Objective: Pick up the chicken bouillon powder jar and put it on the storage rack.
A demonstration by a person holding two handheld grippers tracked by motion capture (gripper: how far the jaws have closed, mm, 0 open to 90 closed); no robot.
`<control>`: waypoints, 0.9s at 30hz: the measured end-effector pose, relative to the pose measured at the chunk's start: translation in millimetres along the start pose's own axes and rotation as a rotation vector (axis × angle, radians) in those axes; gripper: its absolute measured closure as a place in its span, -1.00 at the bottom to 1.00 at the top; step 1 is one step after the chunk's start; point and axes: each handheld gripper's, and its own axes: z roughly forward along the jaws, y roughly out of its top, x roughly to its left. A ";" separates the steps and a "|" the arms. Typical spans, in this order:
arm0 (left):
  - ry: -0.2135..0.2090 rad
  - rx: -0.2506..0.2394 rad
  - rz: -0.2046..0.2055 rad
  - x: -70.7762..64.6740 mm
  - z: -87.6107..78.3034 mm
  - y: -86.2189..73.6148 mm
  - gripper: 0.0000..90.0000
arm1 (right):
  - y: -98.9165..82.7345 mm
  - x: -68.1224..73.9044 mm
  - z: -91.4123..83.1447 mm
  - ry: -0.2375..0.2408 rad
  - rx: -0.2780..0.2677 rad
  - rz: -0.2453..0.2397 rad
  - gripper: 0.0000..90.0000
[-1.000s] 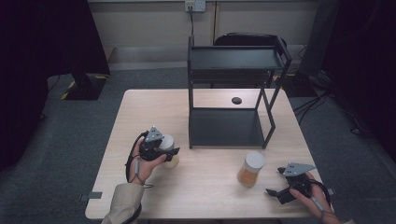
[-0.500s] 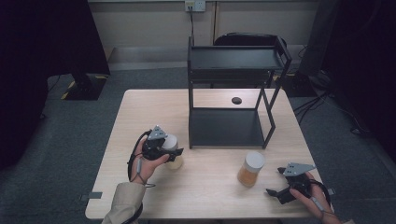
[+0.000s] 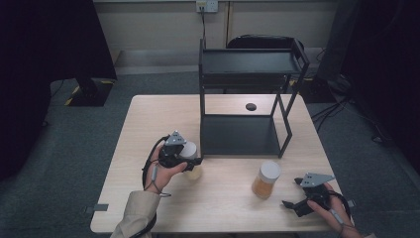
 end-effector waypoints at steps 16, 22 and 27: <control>-0.051 0.009 0.028 -7.1 12.1 25.4 -0.24 | 0.0 0.0 0.0 0.000 0.000 0.000 -1.00; -0.065 0.014 0.036 -10.5 17.9 37.3 -0.24 | 0.0 0.0 0.0 0.000 0.000 0.000 -1.00; -0.081 0.012 0.030 -11.2 22.1 47.0 -0.24 | 0.0 0.0 0.0 0.000 0.000 0.000 -1.00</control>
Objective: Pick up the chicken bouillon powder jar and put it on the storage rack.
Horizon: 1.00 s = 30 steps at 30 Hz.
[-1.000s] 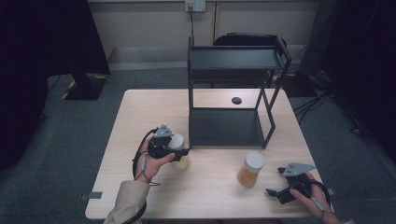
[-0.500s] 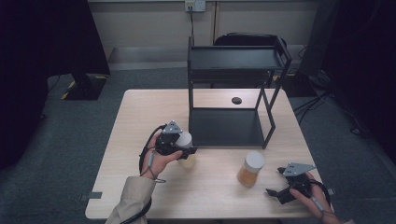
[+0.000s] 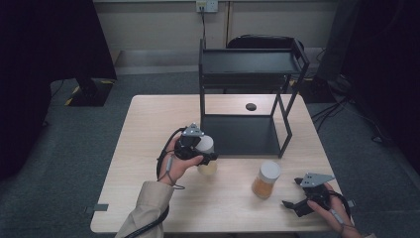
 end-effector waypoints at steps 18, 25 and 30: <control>0.009 0.008 0.024 0.0 5.1 43.8 -0.24 | 0.0 0.0 0.0 0.000 0.000 0.000 -1.00; -0.004 -0.005 0.031 -0.3 4.1 62.3 -0.24 | 0.0 0.0 0.0 0.000 0.000 0.001 -1.00; -0.014 -0.005 0.028 1.6 4.2 77.1 -0.24 | 0.0 0.1 0.0 0.000 -0.001 0.001 -1.00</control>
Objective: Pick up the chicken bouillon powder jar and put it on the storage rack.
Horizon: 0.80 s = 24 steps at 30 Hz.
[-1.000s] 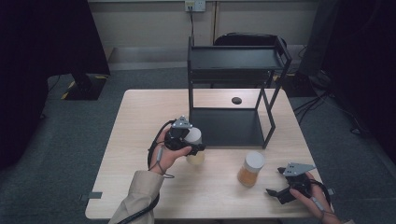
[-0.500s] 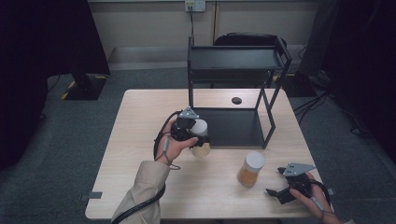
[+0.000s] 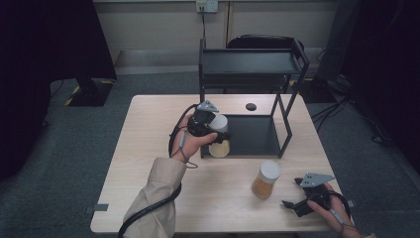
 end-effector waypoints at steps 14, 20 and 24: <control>0.030 -0.002 -0.004 4.0 -8.8 32.0 -0.24 | 0.0 0.0 0.0 0.000 0.000 0.000 -1.00; 0.040 -0.007 0.002 2.3 -14.0 47.0 -0.24 | 0.1 -0.1 0.0 0.000 0.000 0.000 -1.00; 0.042 -0.005 0.006 2.1 -15.8 53.9 -0.24 | 0.1 0.0 0.0 0.000 0.000 0.000 -1.00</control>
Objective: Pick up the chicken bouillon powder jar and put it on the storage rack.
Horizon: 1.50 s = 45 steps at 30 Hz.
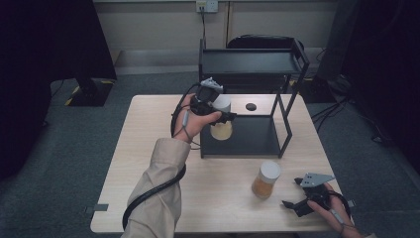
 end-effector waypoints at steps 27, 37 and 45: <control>-0.001 0.000 0.022 -5.5 -26.3 65.8 -0.24 | 0.0 0.0 0.0 0.000 0.000 0.000 -1.00; -0.008 0.001 0.031 -9.7 -36.3 90.8 -0.24 | 0.0 -0.1 0.0 0.000 0.000 -0.001 -1.00; 0.006 -0.005 0.042 -12.6 -48.4 110.0 -0.24 | 0.0 0.0 0.0 0.000 0.000 0.000 -1.00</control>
